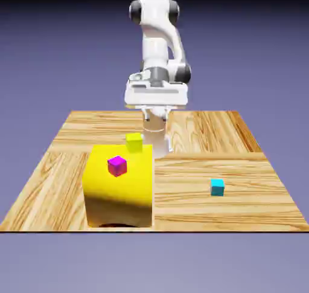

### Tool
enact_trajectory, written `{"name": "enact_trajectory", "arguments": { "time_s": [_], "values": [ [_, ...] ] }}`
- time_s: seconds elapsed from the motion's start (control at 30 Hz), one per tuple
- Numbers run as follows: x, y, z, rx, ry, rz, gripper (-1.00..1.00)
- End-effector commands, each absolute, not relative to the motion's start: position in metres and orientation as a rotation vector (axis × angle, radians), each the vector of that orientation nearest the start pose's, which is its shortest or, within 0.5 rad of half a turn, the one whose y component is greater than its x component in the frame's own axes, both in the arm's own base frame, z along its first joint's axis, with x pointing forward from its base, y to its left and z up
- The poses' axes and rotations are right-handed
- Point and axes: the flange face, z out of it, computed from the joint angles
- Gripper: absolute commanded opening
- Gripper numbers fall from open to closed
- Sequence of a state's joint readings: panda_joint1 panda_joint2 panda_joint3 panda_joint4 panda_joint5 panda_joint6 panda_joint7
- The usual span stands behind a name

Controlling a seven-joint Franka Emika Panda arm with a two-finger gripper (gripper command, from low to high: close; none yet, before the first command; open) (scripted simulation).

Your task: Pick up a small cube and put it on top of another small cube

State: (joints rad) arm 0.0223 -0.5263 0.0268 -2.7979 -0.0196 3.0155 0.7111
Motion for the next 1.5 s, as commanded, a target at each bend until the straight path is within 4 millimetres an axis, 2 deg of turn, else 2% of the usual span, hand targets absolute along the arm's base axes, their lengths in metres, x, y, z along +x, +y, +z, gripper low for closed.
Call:
{"name": "enact_trajectory", "arguments": {
  "time_s": [0.0,0.17,0.3,0.43,0.6,0.67,0.87,0.9,0.93,0.97,1.17,1.47],
  "values": [
    [0.401,0.035,0.432,-2.651,0.777,-0.956,0.00],
    [0.411,0.104,0.366,-2.951,0.321,-0.719,0.00],
    [0.402,0.158,0.311,-3.094,-0.096,-0.495,0.00],
    [0.380,0.209,0.258,-3.136,-0.539,-0.254,0.00],
    [0.334,0.267,0.196,-3.038,-1.092,0.051,0.00],
    [0.331,0.270,0.193,-3.029,-1.120,0.067,0.00],
    [0.331,0.265,0.125,-3.029,-1.120,0.065,0.00],
    [0.331,0.265,0.124,-3.029,-1.120,0.066,0.00],
    [0.331,0.265,0.124,-3.029,-1.120,0.066,-1.00],
    [0.331,0.265,0.124,-3.029,-1.120,0.066,-1.00],
    [0.331,0.270,0.192,-3.029,-1.119,0.066,-1.00],
    [0.362,0.245,0.283,-3.343,-0.527,-0.208,-1.00]
  ]
}}
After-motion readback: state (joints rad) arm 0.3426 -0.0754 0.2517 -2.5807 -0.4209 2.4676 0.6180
